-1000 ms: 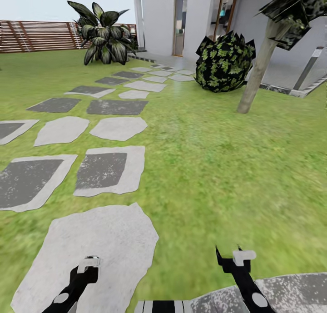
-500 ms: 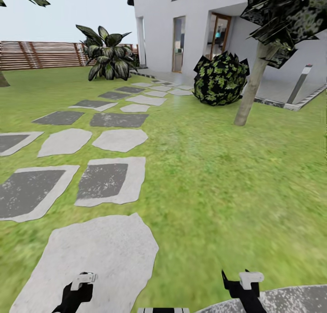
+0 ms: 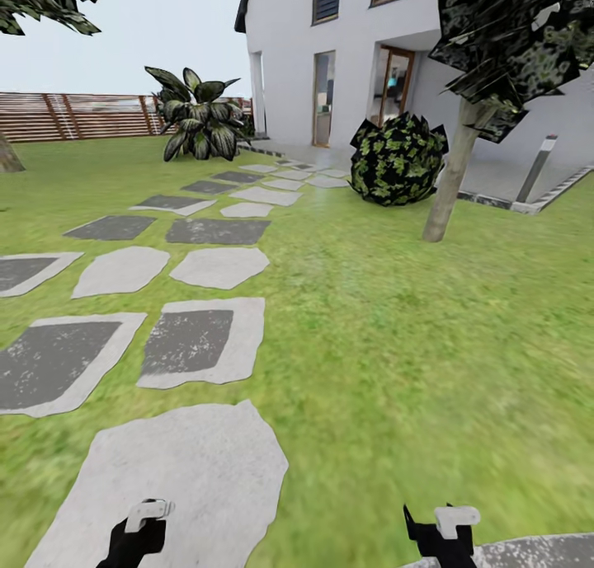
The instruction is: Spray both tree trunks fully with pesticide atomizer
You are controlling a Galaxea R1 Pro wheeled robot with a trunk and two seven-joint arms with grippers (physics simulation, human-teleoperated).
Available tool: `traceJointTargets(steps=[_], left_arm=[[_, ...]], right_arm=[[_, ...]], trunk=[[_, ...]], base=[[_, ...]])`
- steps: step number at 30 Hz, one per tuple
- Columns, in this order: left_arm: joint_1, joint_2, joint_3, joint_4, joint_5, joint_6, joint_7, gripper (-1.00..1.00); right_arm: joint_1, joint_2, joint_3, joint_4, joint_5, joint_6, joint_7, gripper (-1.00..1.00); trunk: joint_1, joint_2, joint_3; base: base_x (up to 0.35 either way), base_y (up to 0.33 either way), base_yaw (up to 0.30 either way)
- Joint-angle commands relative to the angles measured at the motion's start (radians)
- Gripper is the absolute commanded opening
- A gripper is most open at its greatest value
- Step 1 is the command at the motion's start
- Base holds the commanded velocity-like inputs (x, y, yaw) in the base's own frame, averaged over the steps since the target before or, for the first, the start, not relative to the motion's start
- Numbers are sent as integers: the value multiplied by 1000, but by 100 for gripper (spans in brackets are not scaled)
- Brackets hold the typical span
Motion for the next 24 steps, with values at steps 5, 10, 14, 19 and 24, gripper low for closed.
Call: traceJointTargets(steps=[5,10,14,19,24], left_arm=[[1,-1,7,1,4,-2,-8,-100],[2,-1,7,1,4,-2,-8,-100],[3,-1,7,1,4,-2,-8,-100],[3,-1,7,1,4,-2,-8,-100],[3,-1,7,1,4,-2,-8,-100]], right_arm=[[0,0,-1,1,0,-3,0,100],[0,0,-1,1,0,-1,0,100],[-1,0,-1,1,0,-1,0,100],[-1,0,-1,1,0,0,1,100],[0,0,-1,1,1,-1,1,100]], trunk=[[-19,35,18],[-39,70,34],[-54,98,46],[-73,133,62],[-92,168,78]], base=[[0,0,0],[0,0,0],[0,0,0],[0,0,0],[0,0,1]])
